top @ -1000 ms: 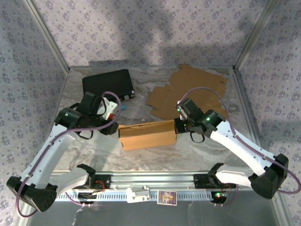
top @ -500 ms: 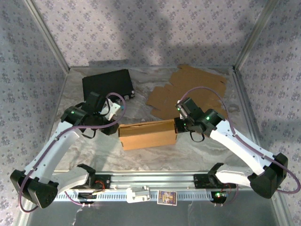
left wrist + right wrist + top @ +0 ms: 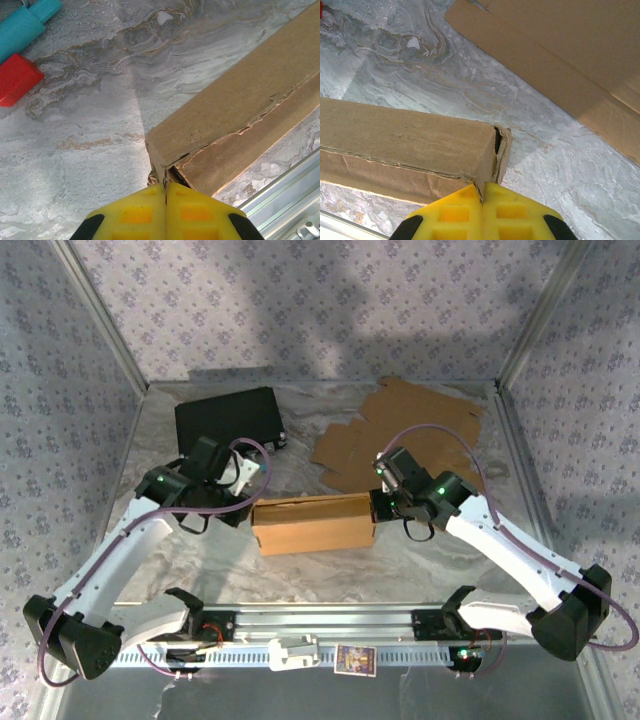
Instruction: Fold the paper box
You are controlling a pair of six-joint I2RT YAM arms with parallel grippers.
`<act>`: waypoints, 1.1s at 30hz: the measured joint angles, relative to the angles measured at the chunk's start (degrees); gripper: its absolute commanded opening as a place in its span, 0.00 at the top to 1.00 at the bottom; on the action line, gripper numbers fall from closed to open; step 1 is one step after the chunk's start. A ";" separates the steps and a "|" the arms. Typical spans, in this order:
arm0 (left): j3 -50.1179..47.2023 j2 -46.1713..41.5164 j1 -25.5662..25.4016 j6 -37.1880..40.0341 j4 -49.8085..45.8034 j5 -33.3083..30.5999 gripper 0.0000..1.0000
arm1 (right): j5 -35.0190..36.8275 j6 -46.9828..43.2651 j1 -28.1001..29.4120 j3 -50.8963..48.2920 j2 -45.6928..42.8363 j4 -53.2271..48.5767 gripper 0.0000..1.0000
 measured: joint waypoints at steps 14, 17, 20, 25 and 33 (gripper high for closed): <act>2.34 2.75 -1.01 -14.19 -0.39 -1.09 1.00 | 1.14 0.02 0.57 0.00 0.48 0.72 1.00; 3.28 3.85 -1.01 -16.81 -1.07 -0.83 1.00 | 1.27 0.02 0.68 0.00 0.48 0.74 1.00; 3.43 4.09 -1.01 -18.75 -1.18 -0.46 1.00 | 1.29 0.02 0.72 0.00 0.48 0.76 1.00; 3.69 4.09 -1.01 -21.27 -1.84 0.46 1.00 | 1.46 0.02 0.72 0.00 0.48 0.76 1.00; 3.65 3.89 -0.98 -22.49 -2.32 1.11 1.00 | 1.77 0.04 0.94 0.00 0.48 0.76 1.00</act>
